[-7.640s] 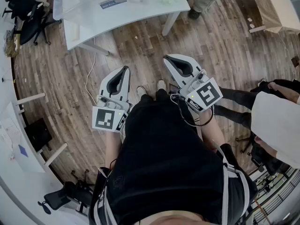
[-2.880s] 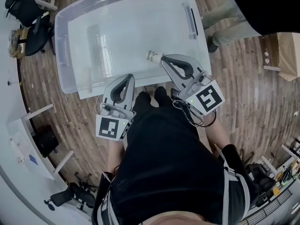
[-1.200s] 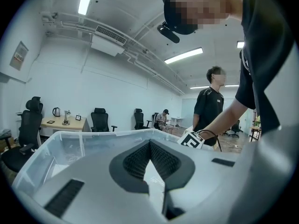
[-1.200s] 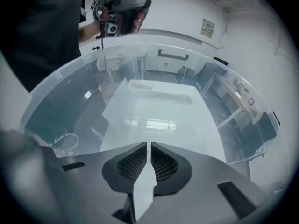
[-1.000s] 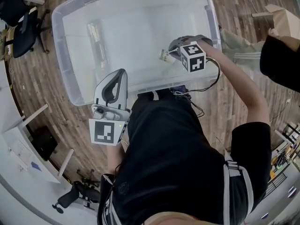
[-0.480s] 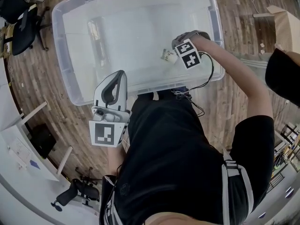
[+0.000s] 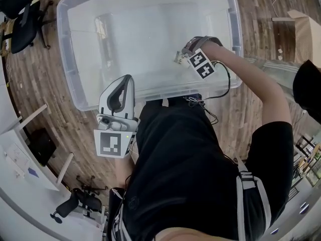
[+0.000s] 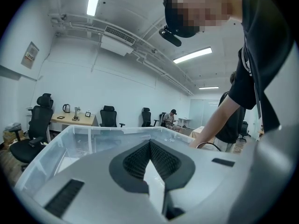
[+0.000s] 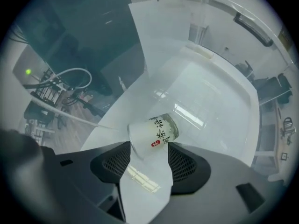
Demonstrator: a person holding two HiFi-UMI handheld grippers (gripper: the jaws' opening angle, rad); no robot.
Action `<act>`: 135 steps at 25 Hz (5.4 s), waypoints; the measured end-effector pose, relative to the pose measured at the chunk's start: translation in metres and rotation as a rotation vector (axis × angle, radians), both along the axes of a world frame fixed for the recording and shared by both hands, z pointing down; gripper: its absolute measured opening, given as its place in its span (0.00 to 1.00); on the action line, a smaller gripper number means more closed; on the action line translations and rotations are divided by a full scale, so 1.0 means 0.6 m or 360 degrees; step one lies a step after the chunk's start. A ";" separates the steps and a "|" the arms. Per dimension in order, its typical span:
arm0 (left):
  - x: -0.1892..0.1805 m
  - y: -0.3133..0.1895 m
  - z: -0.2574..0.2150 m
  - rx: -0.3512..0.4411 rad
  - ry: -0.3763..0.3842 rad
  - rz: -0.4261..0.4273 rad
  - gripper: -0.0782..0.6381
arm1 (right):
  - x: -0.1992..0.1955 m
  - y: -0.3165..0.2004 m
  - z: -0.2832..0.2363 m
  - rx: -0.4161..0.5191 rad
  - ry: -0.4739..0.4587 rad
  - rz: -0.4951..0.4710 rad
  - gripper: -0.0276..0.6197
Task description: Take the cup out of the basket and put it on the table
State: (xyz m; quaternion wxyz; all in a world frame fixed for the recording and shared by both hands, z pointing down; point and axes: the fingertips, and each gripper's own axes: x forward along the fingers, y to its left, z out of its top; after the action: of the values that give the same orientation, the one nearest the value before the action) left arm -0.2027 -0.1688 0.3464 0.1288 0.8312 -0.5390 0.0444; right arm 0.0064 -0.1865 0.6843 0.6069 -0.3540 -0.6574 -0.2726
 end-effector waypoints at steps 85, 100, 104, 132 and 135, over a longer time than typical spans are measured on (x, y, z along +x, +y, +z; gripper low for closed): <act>0.073 0.049 0.016 0.0003 -0.0053 0.0220 0.13 | -0.137 -0.013 -0.528 -0.0315 -0.1736 0.1951 0.08; 0.168 0.091 0.011 -0.0005 -0.0073 0.0205 0.13 | -0.046 0.042 -0.560 -0.0574 -0.2040 0.2149 0.08; 0.199 0.109 0.019 -0.0019 -0.0072 0.0141 0.13 | -0.019 0.051 -0.560 -0.0577 -0.2054 0.2105 0.08; 0.183 0.455 0.041 -0.0025 -0.0089 0.0149 0.13 | -0.040 0.381 -0.525 -0.0687 -0.2103 0.2186 0.08; 0.166 0.527 0.041 -0.0012 -0.0067 0.0161 0.13 | -0.049 0.462 -0.524 -0.0665 -0.2088 0.2205 0.08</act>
State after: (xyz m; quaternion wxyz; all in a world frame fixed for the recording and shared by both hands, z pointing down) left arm -0.1029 0.1473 0.3710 0.1181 0.8558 -0.4988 0.0704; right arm -0.0233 0.0905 0.3696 0.0712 0.2324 -0.9621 0.1237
